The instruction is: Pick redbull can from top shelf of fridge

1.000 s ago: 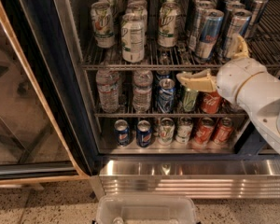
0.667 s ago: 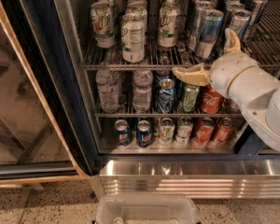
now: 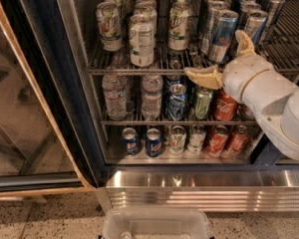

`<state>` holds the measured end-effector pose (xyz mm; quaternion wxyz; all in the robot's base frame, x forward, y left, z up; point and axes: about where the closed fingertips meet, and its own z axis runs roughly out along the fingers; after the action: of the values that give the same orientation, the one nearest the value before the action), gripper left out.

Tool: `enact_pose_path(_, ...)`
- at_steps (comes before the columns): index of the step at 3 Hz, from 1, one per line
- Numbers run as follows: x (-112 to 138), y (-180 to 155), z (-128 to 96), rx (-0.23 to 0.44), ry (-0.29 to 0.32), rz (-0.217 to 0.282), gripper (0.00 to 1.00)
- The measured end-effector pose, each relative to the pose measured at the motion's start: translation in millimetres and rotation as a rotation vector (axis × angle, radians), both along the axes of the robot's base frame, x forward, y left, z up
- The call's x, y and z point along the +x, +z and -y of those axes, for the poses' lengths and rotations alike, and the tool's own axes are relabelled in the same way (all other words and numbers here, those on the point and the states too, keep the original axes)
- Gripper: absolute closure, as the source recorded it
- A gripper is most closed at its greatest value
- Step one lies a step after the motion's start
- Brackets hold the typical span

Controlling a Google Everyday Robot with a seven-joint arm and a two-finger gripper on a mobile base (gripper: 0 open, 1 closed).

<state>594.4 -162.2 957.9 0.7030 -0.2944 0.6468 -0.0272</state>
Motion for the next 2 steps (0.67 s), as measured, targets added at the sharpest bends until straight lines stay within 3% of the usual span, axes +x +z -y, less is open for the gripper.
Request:
enact_pose_path(1,2,0,3,0.001,-0.017,0.007,0.15)
enact_pose_path(2,20,8,13,0.011,-0.036,0.027,0.16)
